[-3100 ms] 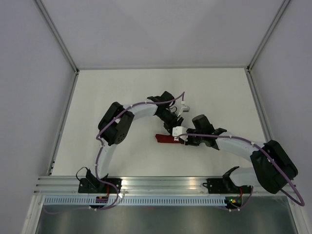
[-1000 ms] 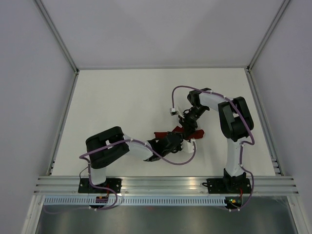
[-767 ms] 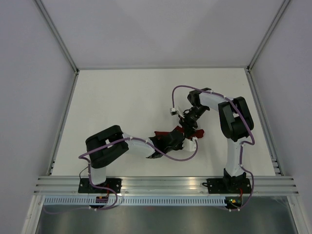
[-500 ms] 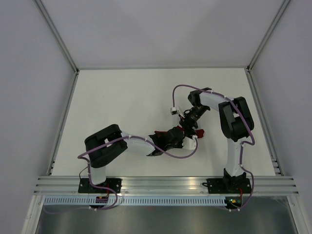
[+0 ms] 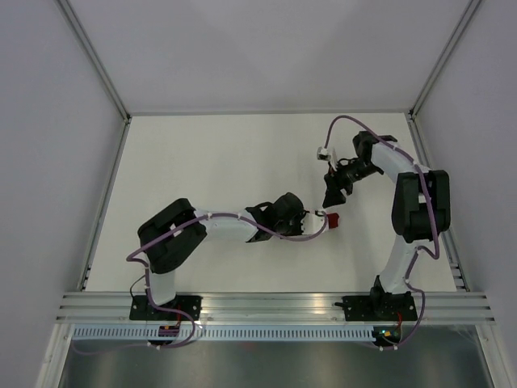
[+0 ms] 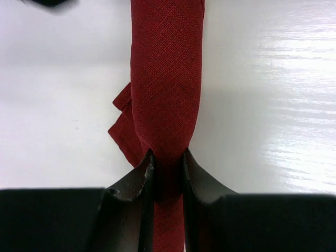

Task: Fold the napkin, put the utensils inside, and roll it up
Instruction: Roll the napkin with the utensil

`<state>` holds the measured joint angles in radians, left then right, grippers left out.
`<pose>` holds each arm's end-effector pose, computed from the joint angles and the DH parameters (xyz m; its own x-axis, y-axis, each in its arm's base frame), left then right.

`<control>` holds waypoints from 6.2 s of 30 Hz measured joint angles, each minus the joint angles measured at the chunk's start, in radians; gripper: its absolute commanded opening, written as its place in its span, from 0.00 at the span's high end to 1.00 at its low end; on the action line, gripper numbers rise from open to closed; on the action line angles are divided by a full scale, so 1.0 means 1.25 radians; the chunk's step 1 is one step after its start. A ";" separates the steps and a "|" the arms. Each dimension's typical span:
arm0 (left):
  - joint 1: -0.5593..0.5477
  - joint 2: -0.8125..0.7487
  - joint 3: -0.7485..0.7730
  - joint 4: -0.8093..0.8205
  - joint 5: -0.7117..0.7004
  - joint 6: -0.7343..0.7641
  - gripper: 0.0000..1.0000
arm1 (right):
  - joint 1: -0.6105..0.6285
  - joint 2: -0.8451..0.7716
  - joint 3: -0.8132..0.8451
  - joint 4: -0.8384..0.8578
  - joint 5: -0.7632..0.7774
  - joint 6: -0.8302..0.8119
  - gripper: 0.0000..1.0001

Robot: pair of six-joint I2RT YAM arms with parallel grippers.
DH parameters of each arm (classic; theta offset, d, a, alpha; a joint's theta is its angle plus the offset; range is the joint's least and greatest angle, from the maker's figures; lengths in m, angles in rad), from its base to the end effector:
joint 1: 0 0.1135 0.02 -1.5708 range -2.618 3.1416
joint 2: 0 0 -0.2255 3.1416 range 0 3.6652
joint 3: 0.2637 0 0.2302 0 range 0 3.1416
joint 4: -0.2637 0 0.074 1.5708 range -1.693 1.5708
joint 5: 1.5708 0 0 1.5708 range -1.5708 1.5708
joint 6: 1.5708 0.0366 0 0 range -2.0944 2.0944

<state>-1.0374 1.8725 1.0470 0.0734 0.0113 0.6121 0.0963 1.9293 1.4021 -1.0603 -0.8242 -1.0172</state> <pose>0.1840 -0.3124 0.1306 0.2129 0.7695 -0.6021 0.9077 0.0723 0.4133 0.3157 0.0575 0.1659 -0.4781 -0.6266 -0.6155 -0.8745 0.2743 0.4001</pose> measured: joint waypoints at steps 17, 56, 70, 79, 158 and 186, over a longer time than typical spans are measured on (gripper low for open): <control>0.132 0.159 0.322 -0.349 0.354 -0.103 0.89 | -0.044 -0.597 -0.461 0.378 0.032 0.099 0.20; 0.228 0.351 0.542 -0.641 0.716 -0.162 0.53 | 0.420 -0.467 -0.689 0.769 0.439 0.135 0.45; 0.279 0.352 0.558 -0.667 0.741 -0.214 0.50 | 0.422 -0.388 -0.622 0.748 0.446 0.181 0.62; 0.363 0.342 0.592 -0.641 0.796 -0.277 0.50 | 0.422 -0.328 -0.571 0.754 0.450 0.242 0.62; 0.474 -0.215 -0.039 -0.071 -0.040 -1.033 0.48 | 0.361 0.238 0.179 0.654 0.511 1.232 0.49; 0.475 0.116 0.194 -0.089 -0.117 -1.106 0.50 | 0.317 0.221 0.127 0.694 0.403 1.279 0.51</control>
<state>-0.4442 2.0174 1.2896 -0.0372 -0.1349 -0.7704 0.4927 2.2051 1.5608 -0.1925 -0.3202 0.5812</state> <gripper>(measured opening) 0.508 0.495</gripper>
